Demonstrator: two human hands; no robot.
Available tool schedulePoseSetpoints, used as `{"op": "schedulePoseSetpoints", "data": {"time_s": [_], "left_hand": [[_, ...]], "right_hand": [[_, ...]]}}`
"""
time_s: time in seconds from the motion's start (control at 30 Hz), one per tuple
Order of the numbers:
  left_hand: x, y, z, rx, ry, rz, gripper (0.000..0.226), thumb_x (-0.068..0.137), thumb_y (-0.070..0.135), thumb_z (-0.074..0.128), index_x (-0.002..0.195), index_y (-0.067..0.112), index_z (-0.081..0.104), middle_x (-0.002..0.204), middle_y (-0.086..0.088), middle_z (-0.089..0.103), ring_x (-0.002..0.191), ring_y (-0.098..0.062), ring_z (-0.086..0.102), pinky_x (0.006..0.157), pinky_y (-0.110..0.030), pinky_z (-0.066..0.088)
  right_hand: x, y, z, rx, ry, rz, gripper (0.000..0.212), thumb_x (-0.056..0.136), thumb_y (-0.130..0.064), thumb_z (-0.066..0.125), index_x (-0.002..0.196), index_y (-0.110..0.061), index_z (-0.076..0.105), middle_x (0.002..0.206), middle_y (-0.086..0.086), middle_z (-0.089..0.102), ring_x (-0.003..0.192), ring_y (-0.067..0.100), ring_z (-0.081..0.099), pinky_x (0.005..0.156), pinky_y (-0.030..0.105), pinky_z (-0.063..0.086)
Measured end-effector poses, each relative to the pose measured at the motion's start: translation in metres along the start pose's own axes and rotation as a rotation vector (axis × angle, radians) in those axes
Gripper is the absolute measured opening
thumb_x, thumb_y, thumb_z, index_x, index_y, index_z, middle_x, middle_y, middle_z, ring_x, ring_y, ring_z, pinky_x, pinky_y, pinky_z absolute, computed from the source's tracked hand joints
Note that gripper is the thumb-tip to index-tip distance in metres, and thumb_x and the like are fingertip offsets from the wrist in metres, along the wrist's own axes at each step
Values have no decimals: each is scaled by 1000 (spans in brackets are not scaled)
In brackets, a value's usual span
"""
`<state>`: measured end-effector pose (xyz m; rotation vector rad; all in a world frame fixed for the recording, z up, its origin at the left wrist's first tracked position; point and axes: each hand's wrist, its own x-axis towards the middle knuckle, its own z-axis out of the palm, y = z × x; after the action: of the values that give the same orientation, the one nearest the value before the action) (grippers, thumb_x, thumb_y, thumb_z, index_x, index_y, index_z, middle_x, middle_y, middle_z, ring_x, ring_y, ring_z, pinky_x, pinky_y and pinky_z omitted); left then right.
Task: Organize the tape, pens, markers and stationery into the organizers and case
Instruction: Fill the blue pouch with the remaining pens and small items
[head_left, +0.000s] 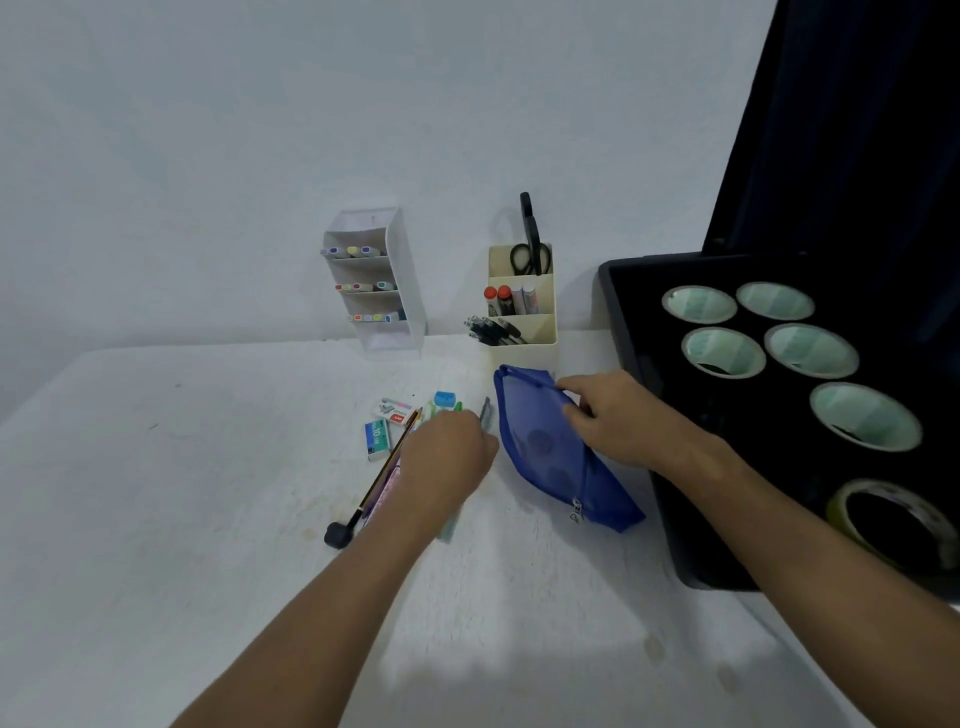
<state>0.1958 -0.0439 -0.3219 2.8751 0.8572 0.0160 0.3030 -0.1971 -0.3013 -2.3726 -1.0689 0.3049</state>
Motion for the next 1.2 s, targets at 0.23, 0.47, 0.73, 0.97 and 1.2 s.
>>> {"op": "schedulePoseSetpoints", "data": {"time_s": [0.23, 0.47, 0.73, 0.97, 1.2], "left_hand": [[17, -20, -26, -724, 161, -153, 32, 91, 17, 46, 60, 7, 47, 60, -15, 50, 50, -21, 45, 51, -28, 37], [13, 17, -38, -862, -254, -215, 20, 90, 9, 52, 76, -2, 61, 59, -13, 54, 42, -20, 49, 37, -20, 42], [30, 49, -23, -773, -370, -145, 17, 92, 3, 48, 91, 0, 65, 85, -19, 69, 70, -26, 67, 52, -25, 54], [24, 19, -33, -589, -194, 6, 20, 86, 4, 54, 99, 6, 69, 85, -11, 66, 71, -26, 61, 51, -25, 46], [8, -29, -30, -219, -166, -115, 16, 83, 17, 61, 75, 4, 58, 72, -8, 59, 64, -19, 56, 56, -26, 46]], "right_hand": [[1, 4, 0, 15, 23, -26, 30, 99, -23, 43, 118, -12, 63, 79, -3, 58, 64, 10, 58, 53, 15, 45], [3, 6, 1, 39, -4, -30, 28, 99, -24, 43, 113, -12, 64, 88, 3, 64, 73, 16, 63, 64, 28, 55], [2, 3, -3, 90, -6, -46, 25, 98, -15, 43, 107, -10, 66, 83, 1, 63, 66, 4, 57, 57, 15, 42], [3, 3, -1, 28, -25, -24, 26, 98, -18, 43, 109, -12, 65, 85, 3, 63, 70, 14, 59, 60, 25, 49], [3, 0, 0, 7, -44, 0, 28, 99, -20, 43, 115, -12, 64, 82, 0, 61, 71, 14, 60, 60, 25, 50]]}}
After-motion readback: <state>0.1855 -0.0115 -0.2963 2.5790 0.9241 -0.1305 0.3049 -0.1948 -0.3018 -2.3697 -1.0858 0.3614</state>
